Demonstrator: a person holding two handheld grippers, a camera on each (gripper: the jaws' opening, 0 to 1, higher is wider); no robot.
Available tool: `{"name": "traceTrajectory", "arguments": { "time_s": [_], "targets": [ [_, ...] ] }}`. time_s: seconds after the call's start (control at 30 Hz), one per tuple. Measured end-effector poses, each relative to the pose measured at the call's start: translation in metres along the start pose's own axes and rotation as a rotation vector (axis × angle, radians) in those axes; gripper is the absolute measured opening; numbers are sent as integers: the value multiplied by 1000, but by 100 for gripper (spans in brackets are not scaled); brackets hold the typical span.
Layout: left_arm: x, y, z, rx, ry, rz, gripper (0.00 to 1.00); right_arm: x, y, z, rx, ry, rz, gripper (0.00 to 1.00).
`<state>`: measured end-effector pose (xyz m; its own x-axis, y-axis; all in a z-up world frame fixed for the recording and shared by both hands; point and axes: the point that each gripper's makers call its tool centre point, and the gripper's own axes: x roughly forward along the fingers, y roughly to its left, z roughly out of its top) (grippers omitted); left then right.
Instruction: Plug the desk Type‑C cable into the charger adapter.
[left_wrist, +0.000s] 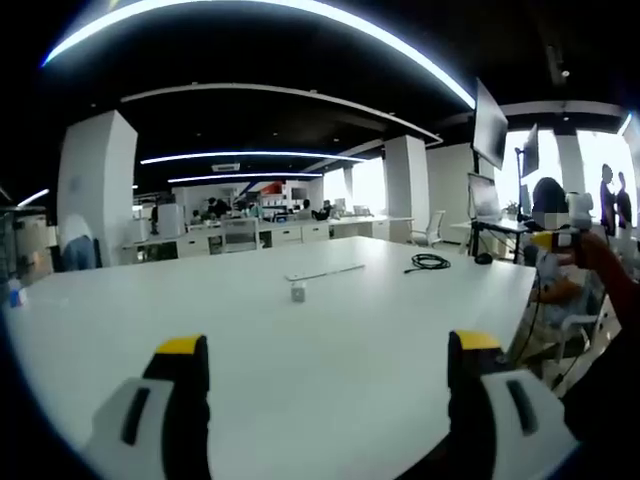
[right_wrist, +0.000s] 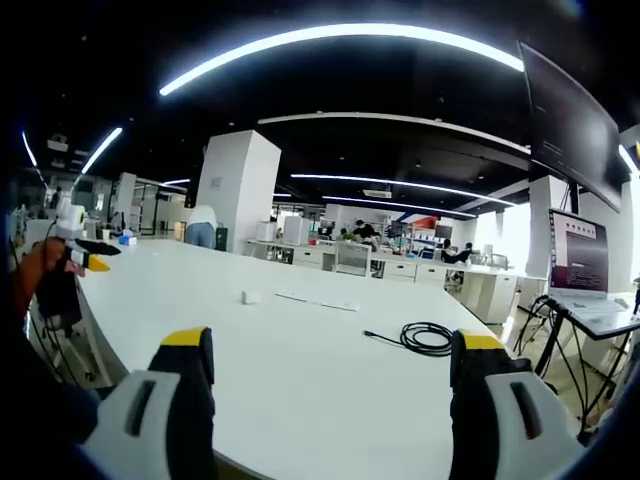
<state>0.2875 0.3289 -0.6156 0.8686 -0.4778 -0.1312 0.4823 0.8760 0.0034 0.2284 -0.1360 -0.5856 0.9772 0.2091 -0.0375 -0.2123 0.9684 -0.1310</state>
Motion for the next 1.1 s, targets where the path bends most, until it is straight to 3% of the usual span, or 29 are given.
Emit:
{"name": "traceTrajectory", "arguments": {
  "time_s": [1.1],
  "targets": [
    [34, -2, -16, -1, 69, -17, 100, 17, 3, -13, 38, 25, 26, 100]
  ]
}}
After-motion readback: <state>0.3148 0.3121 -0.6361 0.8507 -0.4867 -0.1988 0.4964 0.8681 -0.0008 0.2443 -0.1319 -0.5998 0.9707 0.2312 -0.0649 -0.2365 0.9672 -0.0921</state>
